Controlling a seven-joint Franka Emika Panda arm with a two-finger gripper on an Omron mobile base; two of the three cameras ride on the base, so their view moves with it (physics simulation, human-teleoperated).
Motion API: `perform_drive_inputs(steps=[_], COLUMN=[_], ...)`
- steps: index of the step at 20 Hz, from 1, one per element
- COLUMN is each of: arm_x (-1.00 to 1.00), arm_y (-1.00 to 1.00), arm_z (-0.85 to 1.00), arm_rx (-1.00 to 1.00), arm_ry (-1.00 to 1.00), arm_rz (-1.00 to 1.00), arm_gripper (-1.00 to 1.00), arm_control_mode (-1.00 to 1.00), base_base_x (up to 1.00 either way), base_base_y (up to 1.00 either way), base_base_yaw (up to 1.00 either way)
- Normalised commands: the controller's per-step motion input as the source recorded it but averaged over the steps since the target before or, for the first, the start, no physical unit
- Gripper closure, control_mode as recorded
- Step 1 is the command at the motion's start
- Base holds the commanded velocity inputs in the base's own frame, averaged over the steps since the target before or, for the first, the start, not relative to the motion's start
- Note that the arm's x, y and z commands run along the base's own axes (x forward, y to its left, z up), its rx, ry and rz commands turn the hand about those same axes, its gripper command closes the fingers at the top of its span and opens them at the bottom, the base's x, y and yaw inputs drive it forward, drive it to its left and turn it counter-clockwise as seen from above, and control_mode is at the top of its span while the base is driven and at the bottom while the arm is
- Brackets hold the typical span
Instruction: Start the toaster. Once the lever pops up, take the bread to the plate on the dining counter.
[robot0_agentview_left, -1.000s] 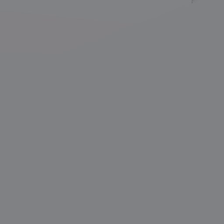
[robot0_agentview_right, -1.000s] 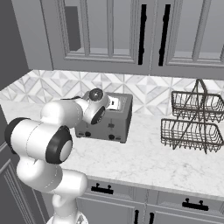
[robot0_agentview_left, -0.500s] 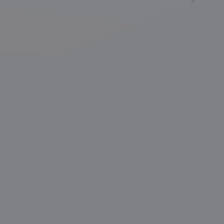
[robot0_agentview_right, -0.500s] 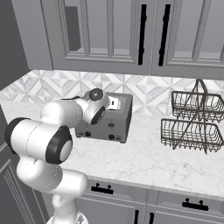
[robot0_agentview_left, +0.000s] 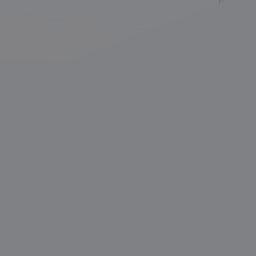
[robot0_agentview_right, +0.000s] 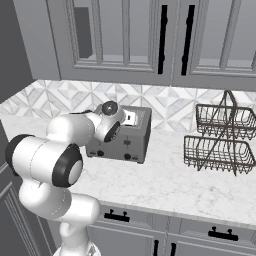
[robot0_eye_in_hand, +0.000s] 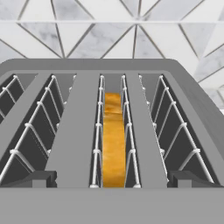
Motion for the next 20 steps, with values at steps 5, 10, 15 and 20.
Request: perform_drive_inputs(steps=[5,10,15,20], arm_x=[0.00,0.00,0.00,0.00], arm_y=[0.00,0.00,0.00,0.00], arm_z=[0.00,0.00,0.00,0.00], arm_rx=[0.00,0.00,0.00,0.00], arm_ry=[0.00,0.00,0.00,0.00], arm_rz=[0.00,0.00,0.00,0.00], arm_gripper=[-1.00,-1.00,-1.00,-1.00], arm_control_mode=[-1.00,-1.00,-1.00,-1.00], base_base_x=[0.00,0.00,0.00,0.00], base_base_y=[0.00,0.00,0.00,0.00], base_base_yaw=[0.00,0.00,0.00,0.00])
